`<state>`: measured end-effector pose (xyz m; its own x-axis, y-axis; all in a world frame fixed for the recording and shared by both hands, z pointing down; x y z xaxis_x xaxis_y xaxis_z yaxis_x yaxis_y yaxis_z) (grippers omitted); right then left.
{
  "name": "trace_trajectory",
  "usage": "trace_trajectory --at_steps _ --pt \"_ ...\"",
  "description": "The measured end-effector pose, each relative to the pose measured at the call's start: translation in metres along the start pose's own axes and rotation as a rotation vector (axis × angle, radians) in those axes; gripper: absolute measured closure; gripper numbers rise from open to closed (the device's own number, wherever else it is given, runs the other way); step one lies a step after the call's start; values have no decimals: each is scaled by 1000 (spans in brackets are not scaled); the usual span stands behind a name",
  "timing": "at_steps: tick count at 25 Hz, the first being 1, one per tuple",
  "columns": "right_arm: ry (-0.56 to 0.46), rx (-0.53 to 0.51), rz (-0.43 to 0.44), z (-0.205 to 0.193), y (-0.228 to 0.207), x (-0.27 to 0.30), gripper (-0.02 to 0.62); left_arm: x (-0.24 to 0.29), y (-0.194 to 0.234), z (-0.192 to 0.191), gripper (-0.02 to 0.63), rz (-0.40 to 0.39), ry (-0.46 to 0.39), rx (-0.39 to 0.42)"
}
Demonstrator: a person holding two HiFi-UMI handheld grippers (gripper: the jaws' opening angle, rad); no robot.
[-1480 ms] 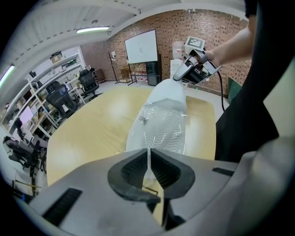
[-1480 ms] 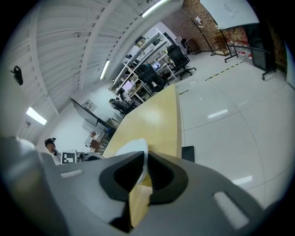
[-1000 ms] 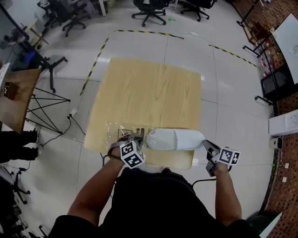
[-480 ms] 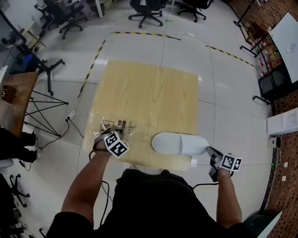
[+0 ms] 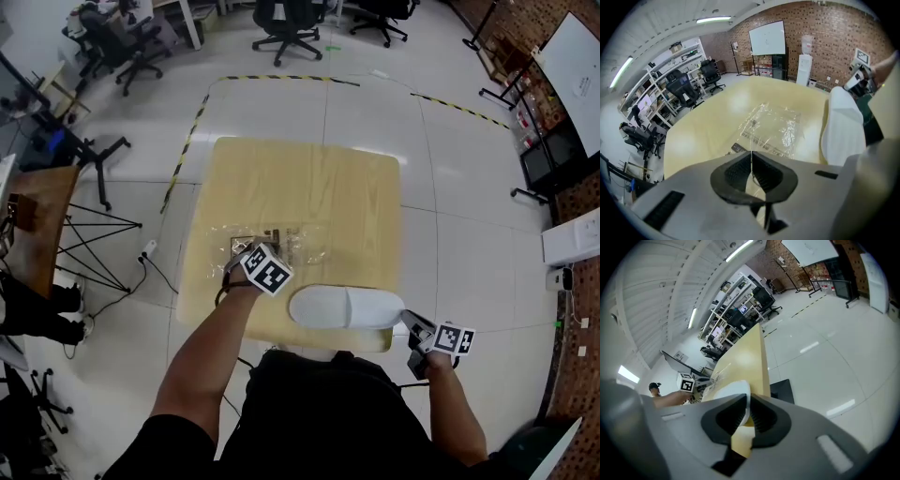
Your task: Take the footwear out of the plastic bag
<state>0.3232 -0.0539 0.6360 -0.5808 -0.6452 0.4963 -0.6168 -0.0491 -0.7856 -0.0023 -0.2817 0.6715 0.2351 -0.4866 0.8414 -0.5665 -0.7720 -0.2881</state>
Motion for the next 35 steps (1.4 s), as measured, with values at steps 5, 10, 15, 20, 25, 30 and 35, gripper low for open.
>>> trace_trajectory --at_steps 5,10,15,20,25,30,35 --pt "15 -9 23 -13 35 62 566 2 -2 45 559 -44 -94 -23" --pt "48 -41 30 -17 58 90 566 -28 0 73 520 -78 -223 -56" --pt "57 -66 3 -18 74 109 565 -91 20 49 529 -157 -302 -199" --pt "44 -111 -76 -22 76 115 563 -150 12 -13 549 -219 -344 -291" --pt "2 -126 -126 -20 78 118 561 -192 -20 -70 566 -292 -338 -363" --pt "2 -235 -173 -15 80 117 538 -212 -47 -104 573 -305 -289 -477" --pt "-29 -415 -217 -27 102 73 393 -246 -70 -117 588 -269 -295 -673"
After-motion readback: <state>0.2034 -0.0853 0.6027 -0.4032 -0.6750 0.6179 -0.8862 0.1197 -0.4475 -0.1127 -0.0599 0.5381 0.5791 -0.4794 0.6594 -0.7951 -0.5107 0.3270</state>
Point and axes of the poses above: the fingertips, and each gripper's own axes: x forward along the fingers, y to its left, z out of its top, the point moved 3 cm from there along -x, backward along the fingers, and after that the axes turned 9 degrees about z, right-handed, at the moved point
